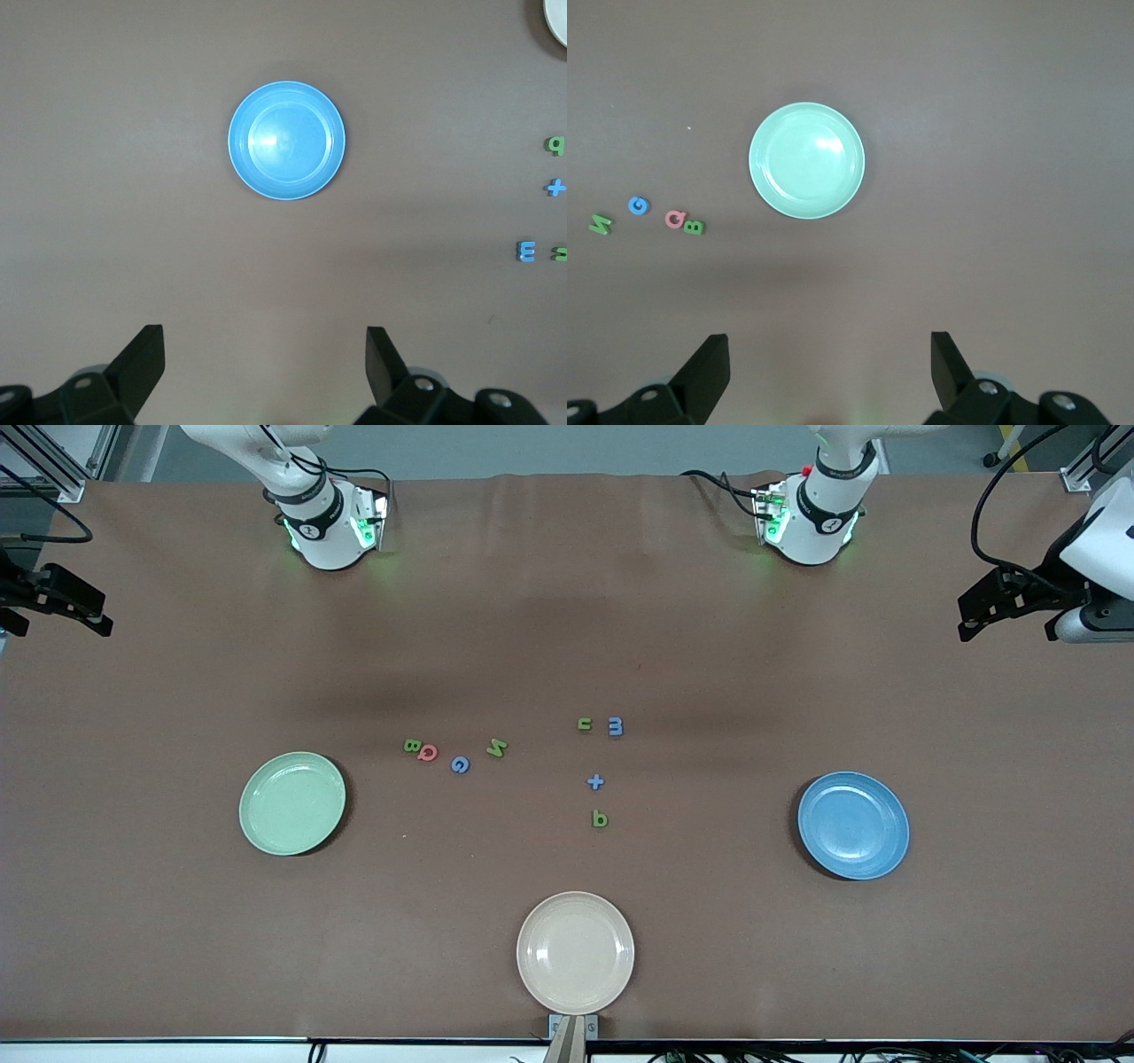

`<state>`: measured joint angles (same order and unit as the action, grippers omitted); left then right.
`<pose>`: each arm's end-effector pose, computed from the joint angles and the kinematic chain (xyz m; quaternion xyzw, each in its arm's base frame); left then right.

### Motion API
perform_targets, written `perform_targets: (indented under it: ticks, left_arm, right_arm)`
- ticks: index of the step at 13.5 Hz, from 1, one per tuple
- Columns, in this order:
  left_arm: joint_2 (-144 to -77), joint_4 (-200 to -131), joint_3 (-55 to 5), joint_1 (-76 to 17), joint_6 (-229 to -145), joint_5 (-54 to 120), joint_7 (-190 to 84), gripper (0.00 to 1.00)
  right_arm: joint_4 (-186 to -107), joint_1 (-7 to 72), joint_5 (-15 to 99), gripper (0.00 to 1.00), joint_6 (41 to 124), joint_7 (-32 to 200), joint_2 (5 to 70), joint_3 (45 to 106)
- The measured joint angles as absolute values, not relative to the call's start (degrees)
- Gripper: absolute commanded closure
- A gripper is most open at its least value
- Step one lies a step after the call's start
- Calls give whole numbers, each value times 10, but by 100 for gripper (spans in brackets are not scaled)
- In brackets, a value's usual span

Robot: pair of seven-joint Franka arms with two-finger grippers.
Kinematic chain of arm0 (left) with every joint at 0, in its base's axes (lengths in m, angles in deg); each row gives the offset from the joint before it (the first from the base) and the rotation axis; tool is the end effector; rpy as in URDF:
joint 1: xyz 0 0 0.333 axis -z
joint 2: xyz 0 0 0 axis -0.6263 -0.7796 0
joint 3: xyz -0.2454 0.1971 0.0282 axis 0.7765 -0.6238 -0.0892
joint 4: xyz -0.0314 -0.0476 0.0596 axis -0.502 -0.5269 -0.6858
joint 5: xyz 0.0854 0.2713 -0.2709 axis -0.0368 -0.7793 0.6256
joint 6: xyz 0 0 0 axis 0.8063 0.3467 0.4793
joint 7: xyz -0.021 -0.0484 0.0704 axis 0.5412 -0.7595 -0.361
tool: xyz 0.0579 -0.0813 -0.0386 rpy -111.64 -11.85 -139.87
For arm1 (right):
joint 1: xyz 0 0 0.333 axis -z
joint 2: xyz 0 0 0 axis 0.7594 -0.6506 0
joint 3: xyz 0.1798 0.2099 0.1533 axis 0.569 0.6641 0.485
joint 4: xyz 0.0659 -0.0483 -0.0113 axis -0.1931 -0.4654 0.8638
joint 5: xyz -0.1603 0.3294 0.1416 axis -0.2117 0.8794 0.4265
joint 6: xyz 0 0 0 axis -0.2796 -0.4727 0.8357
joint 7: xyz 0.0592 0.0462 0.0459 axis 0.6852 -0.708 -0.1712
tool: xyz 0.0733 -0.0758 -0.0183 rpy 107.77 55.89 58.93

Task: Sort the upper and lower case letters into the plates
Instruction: 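Move both grippers from rest toward the foam letters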

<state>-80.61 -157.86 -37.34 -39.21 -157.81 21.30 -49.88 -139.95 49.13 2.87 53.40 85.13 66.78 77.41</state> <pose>0.5256 -0.0507 0.6490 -0.9995 0.0184 -0.0086 0.0238 0.5146 -0.0363 0.6559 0.9998 0.0049 -0.0017 0.0173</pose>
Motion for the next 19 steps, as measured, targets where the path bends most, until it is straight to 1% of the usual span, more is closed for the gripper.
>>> perform_targets:
  ticks: [6, 9, 16, 19]
  left_arm:
    - [-808, -1569, -374, -393, -1571, 213, -499, 0]
    - [-827, -1563, -360, -390, -1568, 213, -505, 0]
    - [-901, -1562, -270, -381, -1579, 223, -661, 0]
    - [-940, -1566, -225, -376, -1614, 236, -771, 0]
  right_arm:
    - [-1396, 493, 53, 0, 534, 851, 668, 772]
    - [-1396, 493, 54, 0, 523, 851, 668, 772]
    - [-1381, 493, 56, 0, 512, 851, 668, 774]
    - [-1380, 493, 55, 0, 511, 851, 655, 773]
